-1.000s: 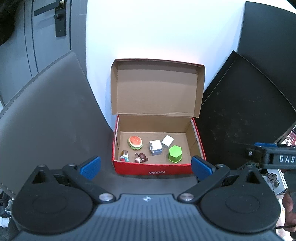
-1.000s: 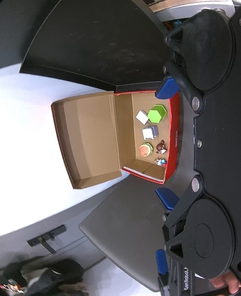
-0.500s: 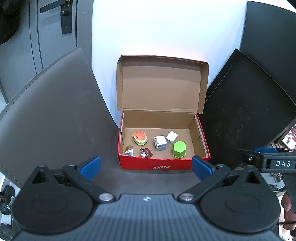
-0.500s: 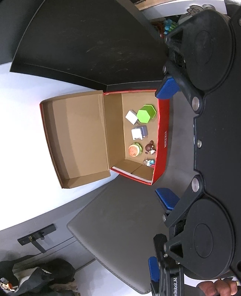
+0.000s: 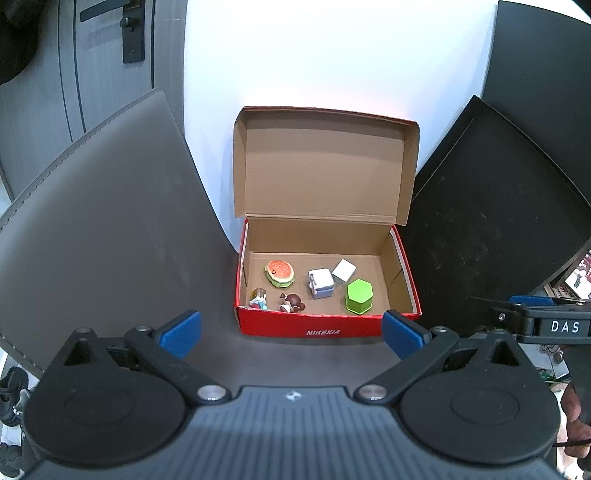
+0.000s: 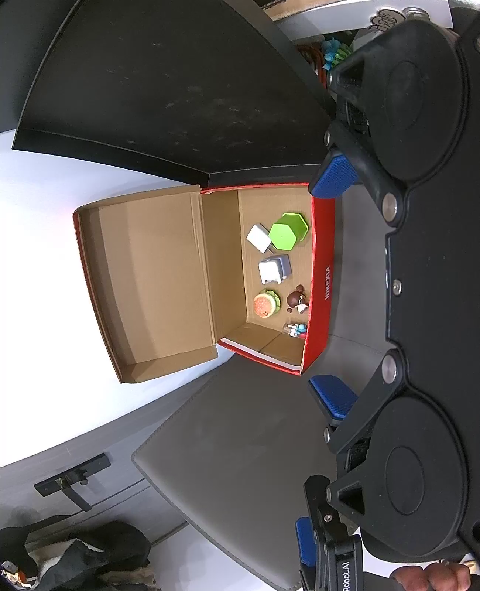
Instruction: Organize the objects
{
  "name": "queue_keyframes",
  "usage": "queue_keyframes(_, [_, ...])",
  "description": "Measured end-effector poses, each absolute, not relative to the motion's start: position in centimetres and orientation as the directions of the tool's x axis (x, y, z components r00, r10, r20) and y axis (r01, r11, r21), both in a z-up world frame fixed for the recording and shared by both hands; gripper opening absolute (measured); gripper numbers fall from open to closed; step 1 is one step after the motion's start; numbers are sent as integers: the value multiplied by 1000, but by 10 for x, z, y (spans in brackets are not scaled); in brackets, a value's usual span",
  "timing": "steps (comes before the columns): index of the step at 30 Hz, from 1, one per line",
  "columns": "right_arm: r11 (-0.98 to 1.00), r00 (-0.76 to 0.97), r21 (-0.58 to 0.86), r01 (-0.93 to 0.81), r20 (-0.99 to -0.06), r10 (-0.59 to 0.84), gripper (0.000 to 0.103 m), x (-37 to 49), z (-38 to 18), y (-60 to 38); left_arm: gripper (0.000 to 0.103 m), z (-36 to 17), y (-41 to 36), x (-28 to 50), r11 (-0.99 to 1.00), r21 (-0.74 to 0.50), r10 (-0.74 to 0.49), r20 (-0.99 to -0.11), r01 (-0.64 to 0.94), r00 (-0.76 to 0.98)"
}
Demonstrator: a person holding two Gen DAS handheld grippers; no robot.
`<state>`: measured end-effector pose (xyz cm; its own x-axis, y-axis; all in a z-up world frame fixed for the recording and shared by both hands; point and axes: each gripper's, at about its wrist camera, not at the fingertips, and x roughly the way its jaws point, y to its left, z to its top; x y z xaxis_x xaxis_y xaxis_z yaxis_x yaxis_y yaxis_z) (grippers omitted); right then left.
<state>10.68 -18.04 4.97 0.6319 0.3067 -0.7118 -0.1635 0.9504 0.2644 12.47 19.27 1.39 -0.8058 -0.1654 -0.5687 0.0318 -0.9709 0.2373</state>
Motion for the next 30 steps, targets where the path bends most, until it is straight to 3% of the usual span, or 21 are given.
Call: queue_keyframes(30, [952,655,263,-157,-693,300,103,105,64,-188,103,21,201,121,-970,242,-156,-559,20,-815])
